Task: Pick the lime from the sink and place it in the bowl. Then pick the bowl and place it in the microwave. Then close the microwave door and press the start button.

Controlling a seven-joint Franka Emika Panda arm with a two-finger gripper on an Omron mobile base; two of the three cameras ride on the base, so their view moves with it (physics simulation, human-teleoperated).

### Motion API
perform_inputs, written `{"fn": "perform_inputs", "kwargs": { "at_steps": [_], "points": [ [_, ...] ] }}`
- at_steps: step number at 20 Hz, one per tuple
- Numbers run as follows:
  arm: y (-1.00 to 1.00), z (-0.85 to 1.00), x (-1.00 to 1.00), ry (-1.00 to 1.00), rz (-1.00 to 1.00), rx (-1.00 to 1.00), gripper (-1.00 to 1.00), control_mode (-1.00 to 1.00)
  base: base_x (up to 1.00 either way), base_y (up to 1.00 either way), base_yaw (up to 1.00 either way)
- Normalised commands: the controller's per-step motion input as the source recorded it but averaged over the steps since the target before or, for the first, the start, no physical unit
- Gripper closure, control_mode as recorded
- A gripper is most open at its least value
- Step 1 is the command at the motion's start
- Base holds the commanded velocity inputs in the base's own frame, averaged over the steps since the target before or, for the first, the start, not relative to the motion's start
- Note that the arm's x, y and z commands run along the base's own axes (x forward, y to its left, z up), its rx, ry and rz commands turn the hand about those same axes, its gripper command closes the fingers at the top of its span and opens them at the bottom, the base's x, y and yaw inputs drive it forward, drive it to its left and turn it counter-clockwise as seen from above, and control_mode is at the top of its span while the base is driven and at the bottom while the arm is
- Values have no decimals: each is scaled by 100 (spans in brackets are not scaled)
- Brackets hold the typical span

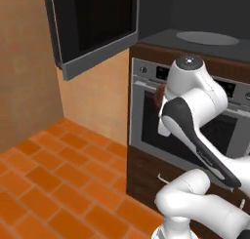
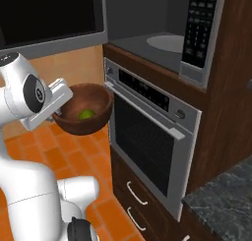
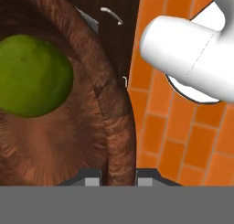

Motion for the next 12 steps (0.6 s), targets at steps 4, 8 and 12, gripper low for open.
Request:
{"fn": "perform_inputs", "kwargs": {
  "at_steps": [4,8,12],
  "points": [
    [0,0,0,0,0,0,100,100,70,6,0],
    [0,0,0,0,0,0,100,100,-37,-18,0],
    [0,0,0,0,0,0,100,100,-10,-35,0]
  ]
}}
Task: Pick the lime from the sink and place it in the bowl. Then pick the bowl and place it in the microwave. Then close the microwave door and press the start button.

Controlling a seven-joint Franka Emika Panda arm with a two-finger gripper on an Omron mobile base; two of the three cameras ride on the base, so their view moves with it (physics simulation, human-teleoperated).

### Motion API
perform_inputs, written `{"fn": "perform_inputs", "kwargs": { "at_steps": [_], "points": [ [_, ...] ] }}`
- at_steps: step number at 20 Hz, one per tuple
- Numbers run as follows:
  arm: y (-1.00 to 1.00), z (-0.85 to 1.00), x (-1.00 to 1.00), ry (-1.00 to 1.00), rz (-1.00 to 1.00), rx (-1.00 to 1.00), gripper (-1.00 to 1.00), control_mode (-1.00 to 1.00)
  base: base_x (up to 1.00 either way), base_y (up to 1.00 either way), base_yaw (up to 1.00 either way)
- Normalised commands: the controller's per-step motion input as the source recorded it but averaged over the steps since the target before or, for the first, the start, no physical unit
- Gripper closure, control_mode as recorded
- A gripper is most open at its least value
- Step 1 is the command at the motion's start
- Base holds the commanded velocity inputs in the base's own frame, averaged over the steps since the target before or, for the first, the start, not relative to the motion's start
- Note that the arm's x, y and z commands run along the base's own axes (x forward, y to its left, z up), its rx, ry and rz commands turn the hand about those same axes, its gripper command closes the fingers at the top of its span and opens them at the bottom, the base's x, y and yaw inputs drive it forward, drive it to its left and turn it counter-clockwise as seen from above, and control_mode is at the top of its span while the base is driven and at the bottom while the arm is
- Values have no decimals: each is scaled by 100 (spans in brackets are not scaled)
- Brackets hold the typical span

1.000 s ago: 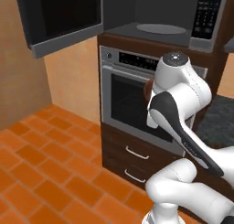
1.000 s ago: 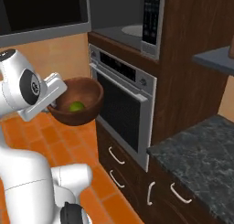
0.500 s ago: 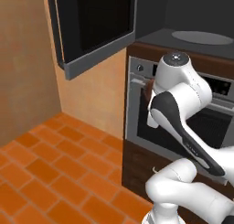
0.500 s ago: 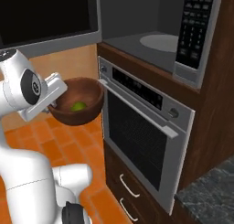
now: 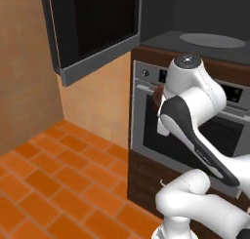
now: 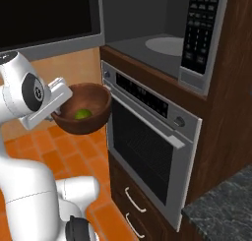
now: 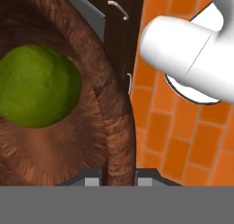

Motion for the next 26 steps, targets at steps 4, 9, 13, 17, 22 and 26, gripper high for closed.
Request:
{"fn": "perform_inputs", "kwargs": {
  "at_steps": [4,9,13,17,22,26],
  "points": [
    [0,0,0,0,0,0,100,100,19,0,-18],
    [0,0,0,0,0,0,100,100,8,4,-26],
    [0,0,0,0,0,0,100,100,0,5,-16],
    [0,0,0,0,0,0,100,100,0,18,-20],
    [13,15,-4,-5,-6,-1,100,-100,0,8,-9],
    [11,73,-20,-14,0,-4,100,-100,0,0,0]
  ]
}}
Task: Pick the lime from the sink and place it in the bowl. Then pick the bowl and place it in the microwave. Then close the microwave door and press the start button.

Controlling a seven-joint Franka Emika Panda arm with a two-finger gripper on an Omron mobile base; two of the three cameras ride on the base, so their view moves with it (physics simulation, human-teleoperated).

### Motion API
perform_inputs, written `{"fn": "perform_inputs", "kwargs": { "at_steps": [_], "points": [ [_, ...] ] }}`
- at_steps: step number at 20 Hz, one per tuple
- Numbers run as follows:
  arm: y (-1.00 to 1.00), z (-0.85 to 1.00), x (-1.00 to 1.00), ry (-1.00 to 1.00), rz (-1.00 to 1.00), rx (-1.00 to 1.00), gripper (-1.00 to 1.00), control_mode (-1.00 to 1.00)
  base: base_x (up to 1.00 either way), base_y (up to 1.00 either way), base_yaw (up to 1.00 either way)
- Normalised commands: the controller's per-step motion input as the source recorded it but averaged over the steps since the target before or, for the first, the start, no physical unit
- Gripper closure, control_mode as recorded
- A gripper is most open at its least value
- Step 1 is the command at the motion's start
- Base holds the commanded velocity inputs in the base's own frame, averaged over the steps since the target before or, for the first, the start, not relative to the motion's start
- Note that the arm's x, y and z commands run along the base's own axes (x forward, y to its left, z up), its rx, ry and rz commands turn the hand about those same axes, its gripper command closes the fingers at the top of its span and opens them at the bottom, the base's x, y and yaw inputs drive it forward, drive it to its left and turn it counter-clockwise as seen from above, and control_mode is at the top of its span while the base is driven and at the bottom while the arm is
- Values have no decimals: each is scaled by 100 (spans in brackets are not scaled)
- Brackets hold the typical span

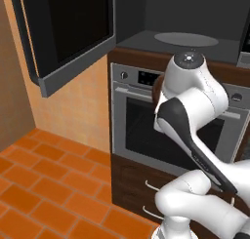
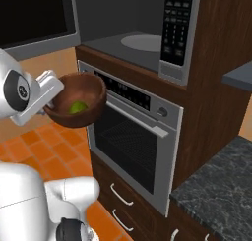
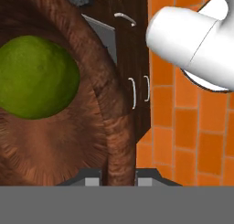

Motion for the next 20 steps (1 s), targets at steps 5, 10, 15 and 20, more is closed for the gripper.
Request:
{"fn": "perform_inputs", "kwargs": {
  "at_steps": [5,10,15,20],
  "points": [
    [3,98,2,-10,1,-29,100,-100,0,0,0],
    [-2,88,43,0,0,-28,100,-100,0,0,0],
    [-26,50,75,0,1,-12,100,-100,0,0,0],
    [-50,37,59,-3,4,0,100,-100,0,0,0]
  ]
}}
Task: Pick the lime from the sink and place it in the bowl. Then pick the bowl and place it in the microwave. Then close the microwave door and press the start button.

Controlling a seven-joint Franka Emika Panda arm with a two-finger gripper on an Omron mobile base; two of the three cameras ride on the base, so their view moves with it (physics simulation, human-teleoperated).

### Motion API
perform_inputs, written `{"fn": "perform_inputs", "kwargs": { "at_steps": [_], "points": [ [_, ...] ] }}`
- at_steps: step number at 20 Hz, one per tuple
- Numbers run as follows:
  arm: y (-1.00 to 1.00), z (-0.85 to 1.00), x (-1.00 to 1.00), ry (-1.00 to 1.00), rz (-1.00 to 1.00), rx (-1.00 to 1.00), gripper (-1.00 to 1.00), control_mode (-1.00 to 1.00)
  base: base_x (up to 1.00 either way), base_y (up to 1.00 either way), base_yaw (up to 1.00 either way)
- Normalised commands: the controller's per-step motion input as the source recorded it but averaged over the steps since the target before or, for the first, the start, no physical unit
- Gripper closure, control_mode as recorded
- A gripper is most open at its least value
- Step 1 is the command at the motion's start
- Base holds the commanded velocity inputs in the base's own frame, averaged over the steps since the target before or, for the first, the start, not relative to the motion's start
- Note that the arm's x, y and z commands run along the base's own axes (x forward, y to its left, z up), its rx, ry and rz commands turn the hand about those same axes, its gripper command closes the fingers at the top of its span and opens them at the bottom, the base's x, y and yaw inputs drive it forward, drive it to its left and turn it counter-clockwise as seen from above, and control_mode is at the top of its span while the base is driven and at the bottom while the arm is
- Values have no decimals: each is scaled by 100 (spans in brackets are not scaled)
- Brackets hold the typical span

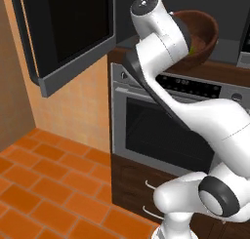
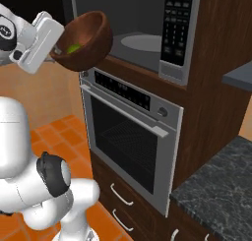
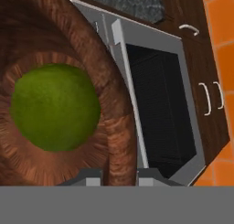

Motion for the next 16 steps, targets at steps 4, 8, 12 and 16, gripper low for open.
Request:
{"fn": "perform_inputs", "kwargs": {
  "at_steps": [4,8,12,16],
  "points": [
    [-64,21,41,0,9,2,100,-100,0,0,0],
    [-48,14,44,-4,16,12,100,-100,0,0,0],
    [-38,21,46,-16,19,14,100,-100,0,0,0],
    [-19,16,59,-11,14,8,100,-100,0,0,0]
  ]
}}
